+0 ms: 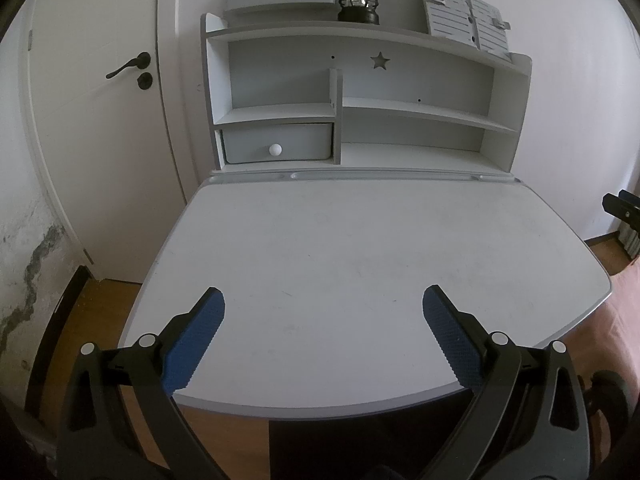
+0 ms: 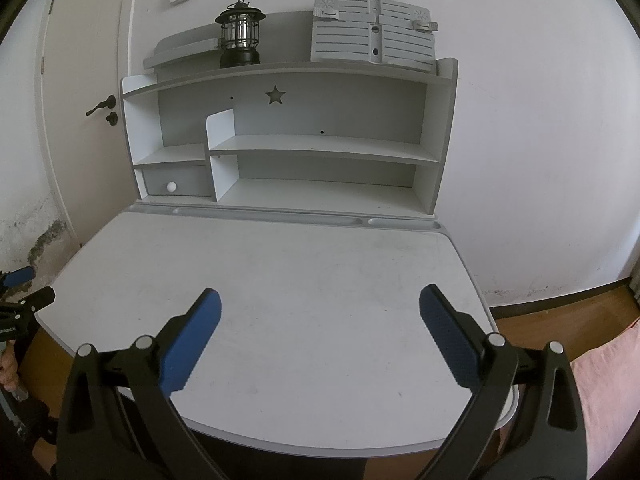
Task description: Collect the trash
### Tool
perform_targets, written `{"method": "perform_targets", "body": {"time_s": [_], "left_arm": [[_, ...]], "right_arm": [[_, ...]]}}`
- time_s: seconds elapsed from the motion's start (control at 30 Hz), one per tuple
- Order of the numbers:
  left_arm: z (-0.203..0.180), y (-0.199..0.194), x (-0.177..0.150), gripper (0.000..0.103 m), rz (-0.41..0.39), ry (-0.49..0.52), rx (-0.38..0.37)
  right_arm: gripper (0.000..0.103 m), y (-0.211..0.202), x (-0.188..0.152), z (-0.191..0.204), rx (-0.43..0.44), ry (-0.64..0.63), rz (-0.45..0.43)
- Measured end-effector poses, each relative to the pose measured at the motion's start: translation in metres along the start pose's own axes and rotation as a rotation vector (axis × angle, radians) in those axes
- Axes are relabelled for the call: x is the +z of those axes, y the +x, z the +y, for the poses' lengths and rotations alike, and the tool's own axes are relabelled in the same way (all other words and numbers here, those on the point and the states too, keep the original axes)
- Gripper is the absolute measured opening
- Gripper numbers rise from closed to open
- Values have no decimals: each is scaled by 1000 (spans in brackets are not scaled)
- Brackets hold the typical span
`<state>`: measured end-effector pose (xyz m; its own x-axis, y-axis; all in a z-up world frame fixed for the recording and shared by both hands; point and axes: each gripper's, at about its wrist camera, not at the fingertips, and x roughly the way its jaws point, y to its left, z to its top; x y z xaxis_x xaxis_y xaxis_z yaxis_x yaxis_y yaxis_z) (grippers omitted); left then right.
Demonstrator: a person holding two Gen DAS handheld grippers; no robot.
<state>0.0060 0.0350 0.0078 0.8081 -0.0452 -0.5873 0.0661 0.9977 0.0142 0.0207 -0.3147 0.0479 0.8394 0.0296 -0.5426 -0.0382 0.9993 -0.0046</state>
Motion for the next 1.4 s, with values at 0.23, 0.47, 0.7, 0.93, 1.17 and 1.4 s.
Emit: {"method": "perform_targets", "body": {"time_s": [0.23,0.47,0.7,0.93,1.17,1.4], "left_arm": [[0,0,0,96,1,0,0],[-1,-1,0,96,1,0,0],[-2,1,-1,96,2,3,-1],[-2,0,-1,96,3,1,-1],[-3,3,-2,96,4,3,-6],[-3,3,-1,96,5,4,-5]], "right_arm": [[96,0,-1,-1,3,-2,-1],[96,0,0,-1,1,-3,0],[96,0,-1,0,0,-1,-1],[96,0,-1,0,0,-4,-1],[96,0,-1,1,0,-3,-1],[96,0,0,1,-1,-2,1]]}}
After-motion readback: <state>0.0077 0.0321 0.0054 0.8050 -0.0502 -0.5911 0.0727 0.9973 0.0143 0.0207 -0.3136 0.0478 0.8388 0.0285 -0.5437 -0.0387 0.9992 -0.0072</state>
